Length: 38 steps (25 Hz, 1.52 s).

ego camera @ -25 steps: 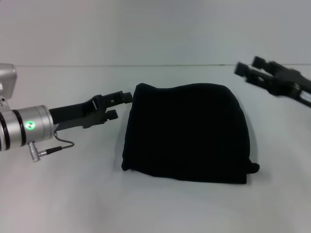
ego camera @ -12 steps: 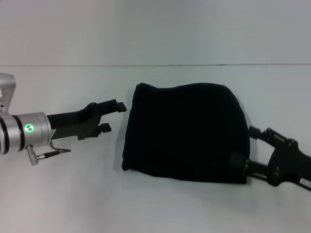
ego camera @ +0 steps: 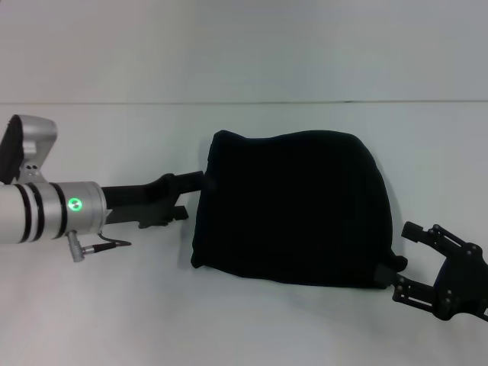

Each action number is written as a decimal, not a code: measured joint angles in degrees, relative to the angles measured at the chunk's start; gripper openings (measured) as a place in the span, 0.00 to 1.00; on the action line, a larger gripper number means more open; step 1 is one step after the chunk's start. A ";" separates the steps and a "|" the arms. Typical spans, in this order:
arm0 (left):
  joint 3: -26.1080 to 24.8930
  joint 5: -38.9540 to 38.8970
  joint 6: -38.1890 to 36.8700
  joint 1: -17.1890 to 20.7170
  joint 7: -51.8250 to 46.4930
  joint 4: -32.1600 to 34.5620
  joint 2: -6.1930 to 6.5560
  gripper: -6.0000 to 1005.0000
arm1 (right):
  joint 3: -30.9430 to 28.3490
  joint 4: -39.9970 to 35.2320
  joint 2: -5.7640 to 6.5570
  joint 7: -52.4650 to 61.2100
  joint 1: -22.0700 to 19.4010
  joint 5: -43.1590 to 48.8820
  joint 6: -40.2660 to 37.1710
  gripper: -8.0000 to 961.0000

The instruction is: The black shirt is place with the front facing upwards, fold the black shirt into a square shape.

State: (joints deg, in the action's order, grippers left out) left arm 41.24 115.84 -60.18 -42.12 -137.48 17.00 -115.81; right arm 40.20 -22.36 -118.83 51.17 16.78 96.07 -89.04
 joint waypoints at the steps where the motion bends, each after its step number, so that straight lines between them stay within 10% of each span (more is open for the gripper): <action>1: 0.39 0.00 0.21 -0.20 -0.06 -0.02 -0.23 0.92 | 0.00 0.00 0.00 0.00 0.00 0.00 0.00 0.98; 15: 3.91 -0.32 3.43 -2.19 4.06 1.51 -2.90 0.91 | 0.41 0.13 0.01 -0.37 -0.14 0.00 -0.94 0.98; 38: 6.99 -1.12 8.07 -4.33 5.43 2.64 -3.92 0.20 | -0.05 0.26 -0.16 -0.17 0.16 0.00 -1.58 0.98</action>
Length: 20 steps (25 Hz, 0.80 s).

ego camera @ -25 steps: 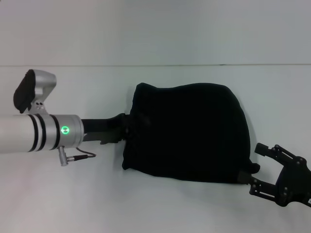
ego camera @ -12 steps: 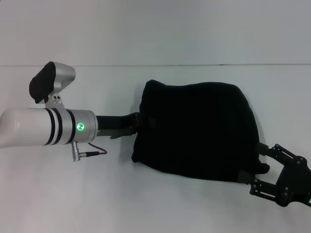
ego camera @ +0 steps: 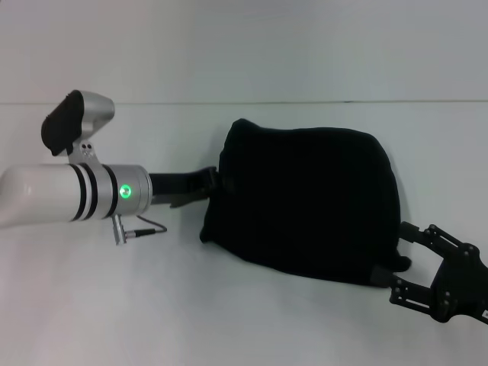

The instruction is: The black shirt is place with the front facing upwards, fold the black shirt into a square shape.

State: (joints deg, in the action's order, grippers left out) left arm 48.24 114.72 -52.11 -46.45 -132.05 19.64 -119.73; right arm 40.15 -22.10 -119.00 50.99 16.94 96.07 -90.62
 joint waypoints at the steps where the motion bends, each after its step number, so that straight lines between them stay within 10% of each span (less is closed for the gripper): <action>1: -0.02 -0.28 0.55 -0.03 0.06 0.30 -0.05 0.17 | 0.00 0.01 -0.03 0.01 0.07 0.00 0.00 0.98; 11: -0.09 -2.41 4.26 0.11 1.54 1.72 1.09 0.12 | -0.13 0.04 -0.18 0.23 0.46 -0.47 0.39 0.98; 20: -6.46 -5.47 -5.76 8.31 2.89 1.35 1.44 0.16 | -0.89 0.04 -0.24 0.11 0.57 -0.55 0.46 0.98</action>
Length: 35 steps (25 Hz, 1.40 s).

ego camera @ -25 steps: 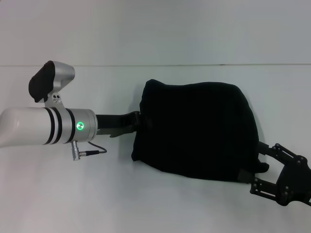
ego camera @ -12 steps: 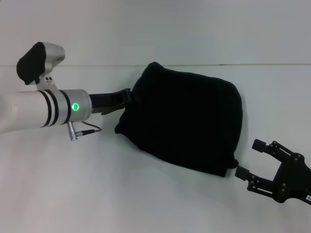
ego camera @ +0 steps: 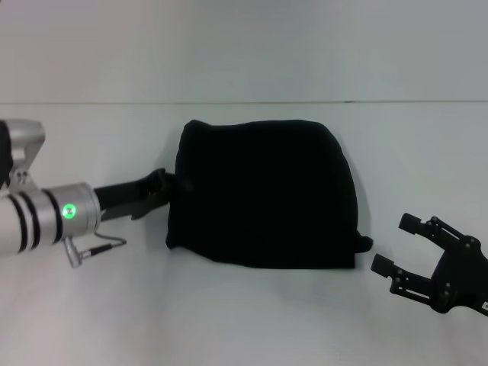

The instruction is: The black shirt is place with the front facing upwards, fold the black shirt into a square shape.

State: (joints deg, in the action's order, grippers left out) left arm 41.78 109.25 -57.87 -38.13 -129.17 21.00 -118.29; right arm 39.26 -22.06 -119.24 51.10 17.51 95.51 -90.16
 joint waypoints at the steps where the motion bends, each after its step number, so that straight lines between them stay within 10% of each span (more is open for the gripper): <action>1: -0.52 -0.55 -1.33 0.85 0.45 -0.14 -0.18 0.16 | -0.07 0.00 0.00 -0.07 -0.01 0.00 0.02 0.98; 18: -1.74 -1.50 -10.60 5.56 10.35 0.85 -0.78 0.24 | -5.98 0.59 -0.26 -0.67 0.03 0.06 0.42 0.98; 30: -11.99 -1.15 -34.89 12.71 65.15 4.85 -1.04 0.66 | -5.06 4.47 -0.66 -10.78 2.94 0.97 1.95 0.98; 35: -11.88 -0.46 -35.68 15.69 72.87 6.96 -2.38 0.84 | -3.34 7.05 -0.88 -12.59 3.62 3.03 5.23 0.98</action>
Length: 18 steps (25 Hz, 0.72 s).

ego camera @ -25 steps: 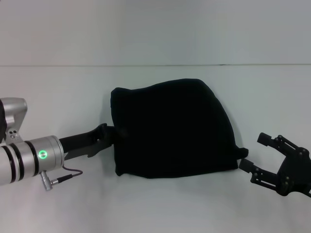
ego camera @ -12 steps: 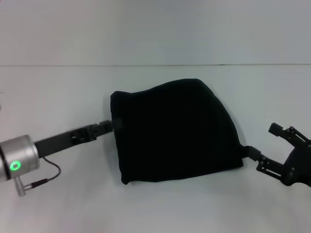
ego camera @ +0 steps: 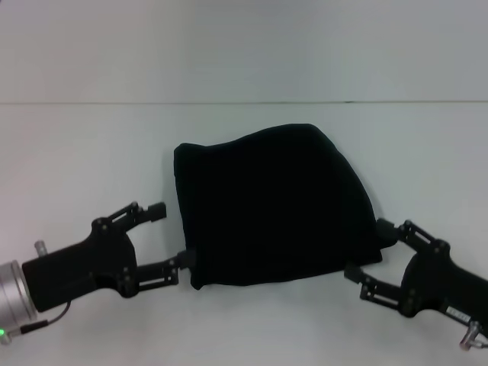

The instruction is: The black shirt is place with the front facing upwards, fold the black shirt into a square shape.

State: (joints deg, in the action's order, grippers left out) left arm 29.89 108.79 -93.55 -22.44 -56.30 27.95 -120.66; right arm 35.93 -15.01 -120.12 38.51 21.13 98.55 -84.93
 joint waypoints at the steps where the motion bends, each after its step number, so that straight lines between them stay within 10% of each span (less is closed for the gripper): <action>1: 0.03 0.39 0.88 0.38 -0.18 0.08 -0.18 0.87 | -0.03 1.01 0.02 -0.95 -0.10 0.10 1.04 0.98; 18: 0.27 5.38 6.22 1.90 -1.73 -2.00 -1.04 0.94 | -4.05 5.56 0.24 -4.66 -1.52 0.04 7.55 0.98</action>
State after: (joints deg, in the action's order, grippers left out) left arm 30.16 114.17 -87.32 -20.54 -58.03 25.96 -121.70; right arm 31.88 -9.45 -119.88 33.85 19.61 98.59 -77.38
